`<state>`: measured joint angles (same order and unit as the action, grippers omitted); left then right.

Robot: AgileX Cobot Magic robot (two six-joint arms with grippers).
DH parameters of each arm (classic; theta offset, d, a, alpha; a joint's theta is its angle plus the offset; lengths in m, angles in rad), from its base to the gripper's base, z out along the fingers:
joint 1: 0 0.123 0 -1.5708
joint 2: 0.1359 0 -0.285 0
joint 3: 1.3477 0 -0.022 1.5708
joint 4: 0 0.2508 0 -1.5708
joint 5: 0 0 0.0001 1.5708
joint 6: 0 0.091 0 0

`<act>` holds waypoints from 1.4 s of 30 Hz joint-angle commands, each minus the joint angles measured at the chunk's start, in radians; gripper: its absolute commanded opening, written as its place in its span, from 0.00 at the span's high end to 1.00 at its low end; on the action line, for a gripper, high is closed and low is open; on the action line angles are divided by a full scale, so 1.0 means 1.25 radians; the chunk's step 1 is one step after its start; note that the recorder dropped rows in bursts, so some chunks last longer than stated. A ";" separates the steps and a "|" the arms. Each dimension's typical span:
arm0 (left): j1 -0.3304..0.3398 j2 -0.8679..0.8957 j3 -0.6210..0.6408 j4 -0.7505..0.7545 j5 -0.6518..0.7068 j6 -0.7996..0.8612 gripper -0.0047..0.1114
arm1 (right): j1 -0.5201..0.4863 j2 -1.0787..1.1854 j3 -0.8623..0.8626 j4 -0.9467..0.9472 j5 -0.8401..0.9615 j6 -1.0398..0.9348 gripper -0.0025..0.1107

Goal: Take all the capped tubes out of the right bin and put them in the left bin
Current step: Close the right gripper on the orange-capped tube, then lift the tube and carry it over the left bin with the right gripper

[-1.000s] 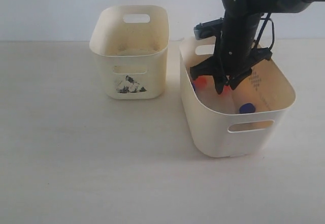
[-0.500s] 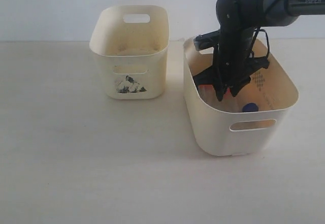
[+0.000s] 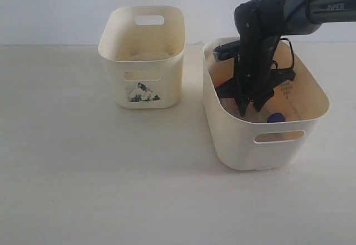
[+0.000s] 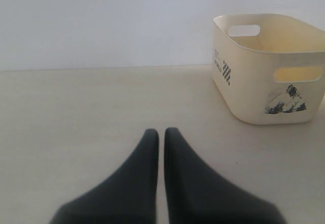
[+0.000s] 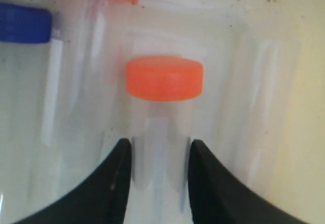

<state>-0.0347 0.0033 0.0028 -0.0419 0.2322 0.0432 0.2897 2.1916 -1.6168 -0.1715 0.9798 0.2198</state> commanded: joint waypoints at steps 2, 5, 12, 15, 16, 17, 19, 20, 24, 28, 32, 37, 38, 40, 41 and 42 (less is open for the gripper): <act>0.001 -0.003 -0.002 0.001 -0.005 -0.007 0.92 | -0.001 -0.005 0.000 0.002 0.028 0.001 0.98; 0.001 -0.003 -0.002 0.001 -0.005 -0.007 0.92 | -0.001 -0.016 -0.001 0.002 0.036 -0.002 0.98; 0.001 -0.003 -0.002 0.001 -0.005 -0.007 0.92 | -0.001 -0.136 -0.001 0.002 0.044 -0.023 0.98; 0.001 -0.003 -0.002 0.001 -0.005 -0.007 0.92 | -0.001 -0.208 -0.001 0.005 0.036 -0.038 0.98; 0.001 -0.003 -0.002 0.001 -0.005 -0.007 0.92 | -0.001 -0.233 -0.001 0.009 0.020 -0.041 0.98; 0.001 -0.003 -0.002 0.001 -0.005 -0.007 0.92 | -0.001 -0.252 -0.001 0.015 -0.002 -0.052 0.98; 0.001 -0.003 -0.002 0.001 -0.005 -0.007 0.92 | -0.001 -0.294 -0.001 0.061 -0.063 -0.082 0.98; 0.001 -0.003 -0.002 0.001 -0.005 -0.007 0.92 | -0.001 -0.310 -0.001 0.095 -0.093 -0.099 0.98; 0.001 -0.003 -0.002 0.001 -0.005 -0.007 0.92 | -0.001 -0.330 -0.001 0.412 -0.255 -0.294 0.98; 0.001 -0.003 -0.002 0.001 -0.005 -0.007 0.92 | -0.001 -0.309 -0.001 0.771 -0.353 -0.615 0.98; 0.001 -0.003 -0.002 0.001 -0.005 -0.007 0.92 | 0.001 -0.274 0.000 1.013 -0.435 -0.861 0.98; 0.001 -0.003 -0.002 0.001 -0.005 -0.007 0.92 | 0.001 -0.212 0.000 1.153 -0.442 -0.967 0.80; 0.001 -0.003 -0.002 0.001 -0.005 -0.007 0.92 | 0.001 -0.197 0.000 1.163 -0.434 -0.967 0.71; 0.001 -0.003 -0.002 0.001 -0.005 -0.007 0.92 | 0.001 -0.173 0.000 1.175 -0.436 -0.967 0.49; 0.001 -0.003 -0.002 0.001 -0.005 -0.007 0.92 | 0.001 -0.162 0.000 1.175 -0.445 -0.967 0.39; 0.001 -0.003 -0.002 0.001 -0.005 -0.007 0.92 | 0.001 -0.152 0.000 1.175 -0.449 -0.967 0.35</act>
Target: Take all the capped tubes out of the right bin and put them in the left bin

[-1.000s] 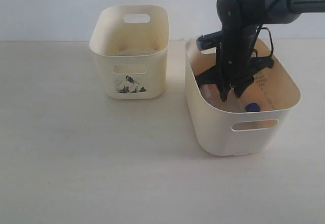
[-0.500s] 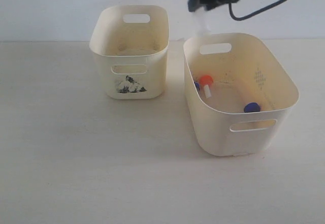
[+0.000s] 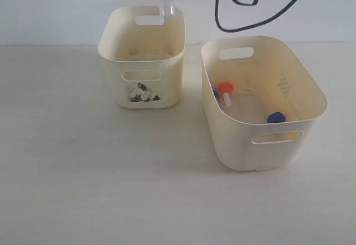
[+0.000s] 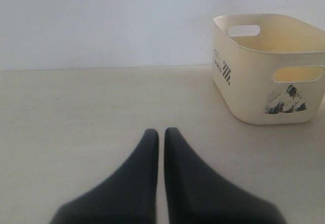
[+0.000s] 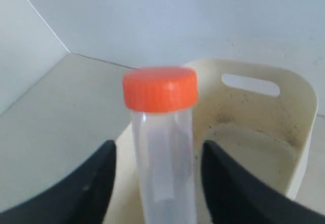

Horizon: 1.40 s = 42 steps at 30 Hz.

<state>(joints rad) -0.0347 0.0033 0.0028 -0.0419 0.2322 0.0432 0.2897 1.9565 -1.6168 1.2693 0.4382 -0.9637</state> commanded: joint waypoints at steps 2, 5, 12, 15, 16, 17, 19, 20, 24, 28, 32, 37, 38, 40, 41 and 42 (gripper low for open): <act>0.001 -0.003 -0.002 0.001 -0.005 -0.007 0.92 | 0.001 0.042 0.000 0.022 -0.021 -0.018 0.40; 0.001 -0.003 -0.002 0.001 -0.005 -0.007 0.92 | -0.001 0.030 0.000 0.022 -0.021 -0.007 0.72; 0.001 -0.003 -0.002 0.001 -0.005 -0.007 0.92 | -0.023 -0.083 0.000 -0.144 0.006 0.004 0.97; 0.001 -0.003 -0.002 0.001 -0.005 -0.007 0.92 | -0.060 -0.138 0.000 -0.227 0.067 0.113 0.97; 0.001 -0.003 -0.002 0.001 -0.005 -0.007 0.92 | -0.078 -0.154 0.000 -0.254 0.094 0.153 0.97; 0.001 -0.003 -0.002 0.001 -0.005 -0.007 0.92 | -0.097 -0.173 0.000 -0.291 0.124 0.195 0.97; 0.001 -0.003 -0.002 0.001 -0.005 -0.007 0.92 | -0.133 -0.205 0.000 -0.364 0.185 0.261 0.97; 0.001 -0.003 -0.002 0.001 -0.005 -0.007 0.92 | -0.154 -0.220 0.000 -0.404 0.224 0.296 0.97; 0.001 -0.003 -0.002 0.001 -0.005 -0.007 0.92 | -0.221 -0.254 0.000 -0.539 0.435 0.392 0.97; 0.001 -0.003 -0.002 0.001 -0.005 -0.007 0.92 | -0.245 -0.249 0.000 -0.560 0.554 0.460 0.97; 0.001 -0.003 -0.002 0.001 -0.005 -0.007 0.92 | -0.237 -0.222 0.000 -0.543 0.590 0.477 0.97; 0.001 -0.003 -0.002 0.001 -0.005 -0.007 0.92 | -0.231 -0.148 0.000 -0.543 0.597 0.522 0.97; 0.001 -0.003 -0.002 0.001 -0.005 -0.007 0.92 | -0.232 -0.129 0.000 -0.547 0.597 0.537 0.97; 0.001 -0.003 -0.002 0.001 -0.005 -0.007 0.92 | -0.231 -0.096 0.000 -0.547 0.597 0.553 0.97; 0.001 -0.003 -0.002 0.001 -0.005 -0.007 0.92 | -0.231 -0.080 0.000 -0.547 0.597 0.557 0.97; 0.001 -0.003 -0.002 0.001 -0.005 -0.007 0.92 | -0.228 -0.067 0.000 -0.551 0.596 0.557 0.97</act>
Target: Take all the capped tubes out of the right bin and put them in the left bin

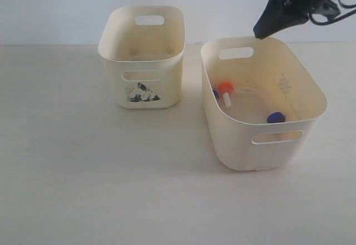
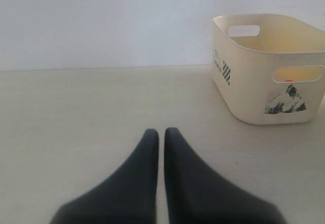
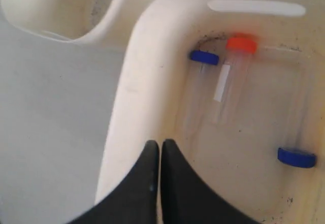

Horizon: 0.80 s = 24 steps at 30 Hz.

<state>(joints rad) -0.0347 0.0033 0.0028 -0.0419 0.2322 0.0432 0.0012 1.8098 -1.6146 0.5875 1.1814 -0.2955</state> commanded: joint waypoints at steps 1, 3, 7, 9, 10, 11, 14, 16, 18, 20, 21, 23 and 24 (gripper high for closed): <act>0.001 -0.003 -0.002 0.001 -0.005 -0.007 0.92 | 0.007 0.059 -0.002 -0.021 -0.005 0.031 0.97; 0.001 -0.003 -0.002 0.001 -0.005 -0.007 0.92 | 0.029 0.061 -0.002 -0.073 -0.026 0.052 0.98; 0.001 -0.003 -0.002 0.001 -0.005 -0.007 0.92 | 0.100 0.058 -0.002 -0.276 -0.084 0.179 0.98; 0.001 -0.003 -0.002 0.001 -0.005 -0.007 0.92 | 0.130 0.064 -0.002 -0.334 -0.086 0.236 0.98; 0.001 -0.003 -0.002 0.001 -0.005 -0.007 0.92 | 0.138 0.068 -0.002 -0.335 -0.089 0.241 0.98; 0.001 -0.003 -0.002 0.001 -0.005 -0.007 0.92 | 0.144 0.074 -0.002 -0.328 -0.095 0.241 0.98; 0.001 -0.003 -0.002 0.001 -0.005 -0.007 0.92 | 0.157 0.087 -0.002 -0.321 -0.136 0.253 0.98; 0.001 -0.003 -0.002 0.001 -0.005 -0.007 0.92 | 0.157 0.104 -0.002 -0.321 -0.170 0.272 0.98; 0.001 -0.003 -0.002 0.001 -0.005 -0.007 0.92 | 0.157 0.120 -0.002 -0.332 -0.173 0.272 0.98; 0.001 -0.003 -0.002 0.001 -0.005 -0.007 0.92 | 0.157 0.136 0.000 -0.334 -0.180 0.269 0.98; 0.001 -0.003 -0.002 0.001 -0.005 -0.007 0.92 | 0.157 0.141 0.004 -0.334 -0.186 0.265 0.98; 0.001 -0.003 -0.002 0.001 -0.005 -0.007 0.92 | 0.157 0.141 0.042 -0.334 -0.236 0.262 0.98; 0.001 -0.003 -0.002 0.001 -0.005 -0.007 0.92 | 0.157 0.141 0.072 -0.334 -0.276 0.262 0.98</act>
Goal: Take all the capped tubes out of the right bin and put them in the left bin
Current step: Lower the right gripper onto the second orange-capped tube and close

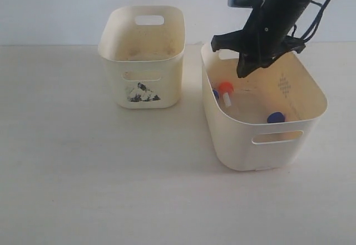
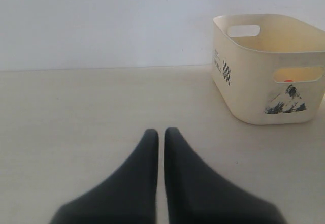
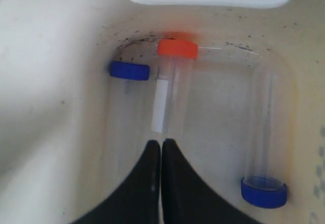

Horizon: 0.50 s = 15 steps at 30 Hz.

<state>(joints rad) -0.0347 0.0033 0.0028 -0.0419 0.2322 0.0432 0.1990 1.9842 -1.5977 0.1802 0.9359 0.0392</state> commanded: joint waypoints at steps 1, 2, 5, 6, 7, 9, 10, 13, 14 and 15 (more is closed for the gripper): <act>0.001 -0.003 -0.002 0.001 -0.005 -0.007 0.92 | -0.001 0.001 0.086 -0.008 -0.110 -0.010 0.98; 0.001 -0.003 -0.002 0.001 -0.005 -0.007 0.92 | -0.001 0.001 0.103 -0.008 -0.134 -0.012 0.98; 0.001 -0.003 -0.002 0.001 -0.005 -0.007 0.92 | -0.001 0.003 0.124 -0.005 -0.178 -0.037 0.98; 0.001 -0.003 -0.002 0.001 -0.005 -0.007 0.92 | -0.001 0.008 0.124 -0.005 -0.184 -0.046 0.98; 0.001 -0.003 -0.002 0.001 -0.005 -0.007 0.92 | -0.001 0.014 0.124 -0.005 -0.190 -0.045 0.97; 0.001 -0.003 -0.002 0.001 -0.005 -0.007 0.92 | -0.001 0.038 0.124 -0.003 -0.190 -0.045 0.88; 0.001 -0.003 -0.002 0.001 -0.005 -0.007 0.92 | -0.001 0.047 0.124 -0.003 -0.189 -0.045 0.81; 0.001 -0.003 -0.002 0.001 -0.005 -0.007 0.92 | -0.001 0.065 0.124 -0.002 -0.187 -0.043 0.56; 0.001 -0.003 -0.002 0.001 -0.005 -0.007 0.92 | -0.001 0.067 0.124 -0.002 -0.190 -0.036 0.47; 0.001 -0.003 -0.002 0.001 -0.005 -0.007 0.92 | -0.001 0.069 0.124 -0.002 -0.194 -0.037 0.41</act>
<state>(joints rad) -0.0347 0.0033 0.0028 -0.0419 0.2322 0.0432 0.1990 2.0657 -1.4437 0.1846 0.7070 -0.0074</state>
